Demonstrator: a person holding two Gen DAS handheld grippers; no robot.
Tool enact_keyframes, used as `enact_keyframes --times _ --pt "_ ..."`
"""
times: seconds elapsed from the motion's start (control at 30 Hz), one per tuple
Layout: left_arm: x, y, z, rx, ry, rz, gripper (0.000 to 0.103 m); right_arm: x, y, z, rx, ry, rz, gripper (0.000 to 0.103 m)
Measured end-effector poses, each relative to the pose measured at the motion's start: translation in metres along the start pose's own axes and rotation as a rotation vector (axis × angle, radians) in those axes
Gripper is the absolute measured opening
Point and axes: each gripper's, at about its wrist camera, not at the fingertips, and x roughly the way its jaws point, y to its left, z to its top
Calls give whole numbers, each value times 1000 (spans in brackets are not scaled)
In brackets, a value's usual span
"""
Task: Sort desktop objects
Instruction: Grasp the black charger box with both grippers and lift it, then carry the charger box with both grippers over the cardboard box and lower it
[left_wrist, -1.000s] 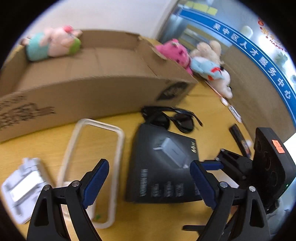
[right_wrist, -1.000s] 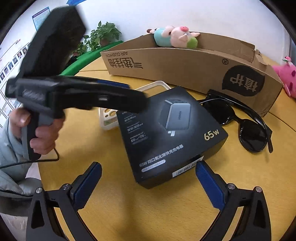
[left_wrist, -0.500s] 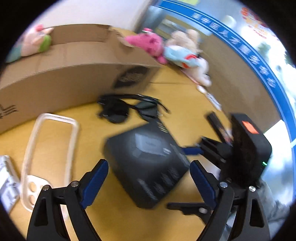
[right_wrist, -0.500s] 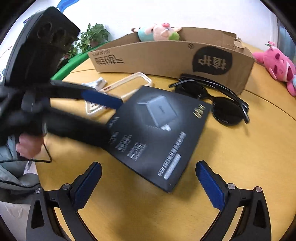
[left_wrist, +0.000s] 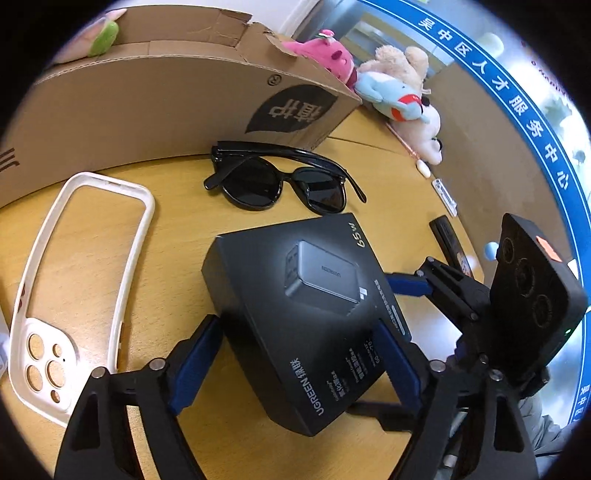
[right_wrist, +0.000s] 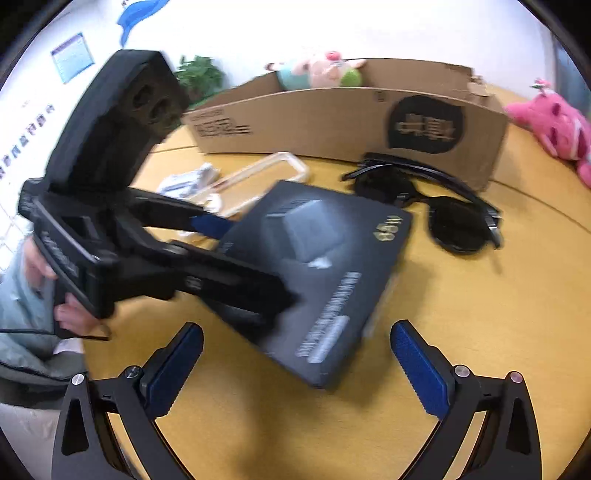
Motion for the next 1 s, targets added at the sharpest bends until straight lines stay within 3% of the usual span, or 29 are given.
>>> enact_keyframes --times 0.07,0.2,0.33,0.47,0.83,1.0 --pt "-1 2 1 -6 4 -17 78 5 4 3 -12 8 -1 96" --pt "-10 8 2 -22 -17 -18 75 14 21 8 -59 3 -63 94" --pt "-34 3 4 -3 -88 -16 75 4 28 14 -60 -57 -79 92" --pt "-71 -4 15 23 -185 -1 75 -17 43 40 -88 -136 -105 92" --pt "-206 -25 83 166 -478 82 75 -79 97 169 -259 -378 -165 92" --pt "-250 -21 111 208 -561 131 75 -92 118 224 -320 -453 -167 92"
